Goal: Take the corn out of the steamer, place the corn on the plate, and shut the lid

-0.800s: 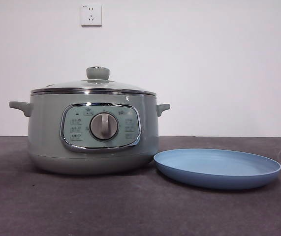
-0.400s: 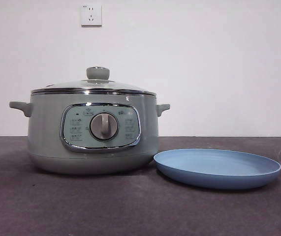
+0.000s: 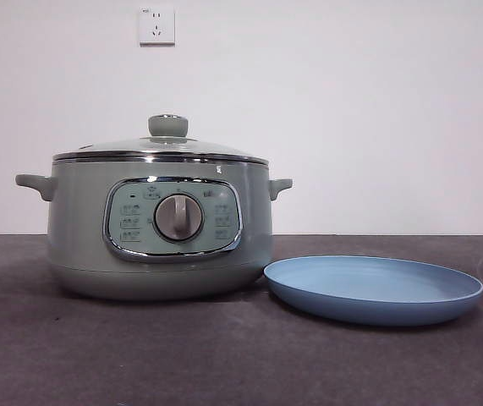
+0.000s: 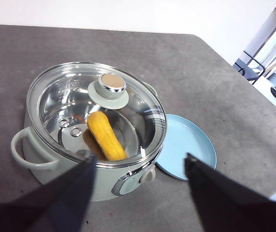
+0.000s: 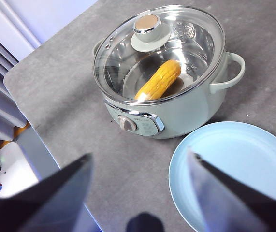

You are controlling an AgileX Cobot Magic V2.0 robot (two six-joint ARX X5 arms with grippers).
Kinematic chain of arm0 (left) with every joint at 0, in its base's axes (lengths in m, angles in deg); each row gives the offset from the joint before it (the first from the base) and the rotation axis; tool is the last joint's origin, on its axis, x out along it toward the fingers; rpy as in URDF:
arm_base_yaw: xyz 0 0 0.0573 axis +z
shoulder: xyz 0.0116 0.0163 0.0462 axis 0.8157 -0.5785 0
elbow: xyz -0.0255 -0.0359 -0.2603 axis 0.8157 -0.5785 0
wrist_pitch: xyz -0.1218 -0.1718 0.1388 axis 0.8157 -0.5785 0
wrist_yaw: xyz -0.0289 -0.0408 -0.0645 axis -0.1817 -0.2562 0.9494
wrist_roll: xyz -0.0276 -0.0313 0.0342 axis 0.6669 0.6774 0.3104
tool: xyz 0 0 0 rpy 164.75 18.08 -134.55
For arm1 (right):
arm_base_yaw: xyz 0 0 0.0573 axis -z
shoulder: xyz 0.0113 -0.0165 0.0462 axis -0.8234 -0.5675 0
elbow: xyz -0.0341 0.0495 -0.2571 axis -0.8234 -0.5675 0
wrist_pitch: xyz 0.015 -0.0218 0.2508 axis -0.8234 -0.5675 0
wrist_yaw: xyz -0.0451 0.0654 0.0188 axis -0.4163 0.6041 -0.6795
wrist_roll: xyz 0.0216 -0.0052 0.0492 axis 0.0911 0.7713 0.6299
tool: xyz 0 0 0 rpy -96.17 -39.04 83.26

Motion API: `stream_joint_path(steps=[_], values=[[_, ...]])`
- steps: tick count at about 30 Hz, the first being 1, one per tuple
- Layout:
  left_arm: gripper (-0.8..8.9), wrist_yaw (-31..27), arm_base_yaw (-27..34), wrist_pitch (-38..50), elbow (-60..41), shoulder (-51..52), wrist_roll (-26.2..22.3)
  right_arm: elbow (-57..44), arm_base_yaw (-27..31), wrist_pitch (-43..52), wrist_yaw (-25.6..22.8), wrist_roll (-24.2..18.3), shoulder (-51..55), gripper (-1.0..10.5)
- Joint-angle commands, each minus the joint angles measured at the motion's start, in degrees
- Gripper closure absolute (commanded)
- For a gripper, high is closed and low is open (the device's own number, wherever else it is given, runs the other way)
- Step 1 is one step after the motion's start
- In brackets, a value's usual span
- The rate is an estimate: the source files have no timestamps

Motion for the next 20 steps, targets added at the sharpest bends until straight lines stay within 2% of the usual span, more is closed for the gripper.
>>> stream_joint_path(steps=[1,11,17,20], values=[[3.5,0.3,0.0,0.7,0.2,0.1,-0.7,0.1,-0.1,0.3,-0.1,-0.3,0.0,4.7],[3.5,2.9,-1.1,8.8,0.2,-2.5,1.4,0.1,-0.1,0.3,-0.1,-0.3,0.0,4.7],[3.51,2.8,-5.7,16.8,1.3,-8.1,2.1,0.1,-0.1,0.3,-0.1,-0.3,0.0,4.7],[3.51,1.0,-8.2,21.1,2.5,-12.1,2.8,0.1,-0.1,0.3,-0.1,-0.3,0.0,4.7]])
